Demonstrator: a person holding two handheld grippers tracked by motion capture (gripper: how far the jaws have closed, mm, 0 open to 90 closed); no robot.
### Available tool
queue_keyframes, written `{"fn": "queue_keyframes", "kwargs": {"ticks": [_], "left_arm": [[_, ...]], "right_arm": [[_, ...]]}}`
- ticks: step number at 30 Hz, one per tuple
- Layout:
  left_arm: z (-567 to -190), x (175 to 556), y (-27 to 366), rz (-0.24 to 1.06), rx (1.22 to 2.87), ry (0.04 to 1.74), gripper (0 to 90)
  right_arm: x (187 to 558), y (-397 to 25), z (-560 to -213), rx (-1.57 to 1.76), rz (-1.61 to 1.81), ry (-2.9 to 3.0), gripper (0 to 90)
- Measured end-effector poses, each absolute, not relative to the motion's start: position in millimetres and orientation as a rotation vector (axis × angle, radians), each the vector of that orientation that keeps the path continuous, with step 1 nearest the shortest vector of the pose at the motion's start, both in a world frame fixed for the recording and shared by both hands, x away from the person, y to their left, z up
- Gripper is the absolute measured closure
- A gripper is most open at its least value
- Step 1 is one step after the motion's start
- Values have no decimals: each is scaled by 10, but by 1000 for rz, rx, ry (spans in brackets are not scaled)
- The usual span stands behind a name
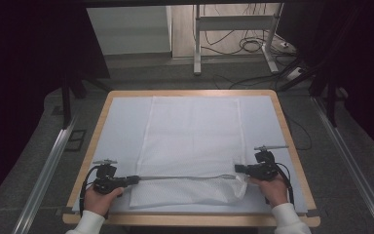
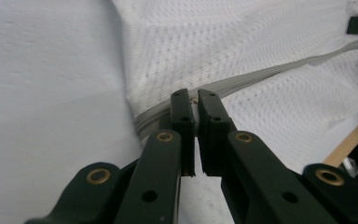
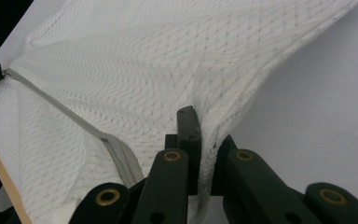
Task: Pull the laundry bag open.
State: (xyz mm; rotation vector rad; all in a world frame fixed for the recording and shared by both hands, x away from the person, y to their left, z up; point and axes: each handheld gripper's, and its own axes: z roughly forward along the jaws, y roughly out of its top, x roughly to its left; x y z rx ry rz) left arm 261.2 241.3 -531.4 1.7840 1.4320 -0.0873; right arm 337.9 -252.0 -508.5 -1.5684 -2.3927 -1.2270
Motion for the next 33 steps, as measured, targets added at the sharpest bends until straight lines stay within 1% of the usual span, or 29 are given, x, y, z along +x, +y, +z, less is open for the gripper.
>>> {"fn": "queue_keyframes", "kwargs": {"ticks": [33], "left_arm": [[-5367,2576,2589,-61,1791,1460,866]], "right_arm": [[3377,-2512,-5123,-1558,-1200,-2404,874]]}}
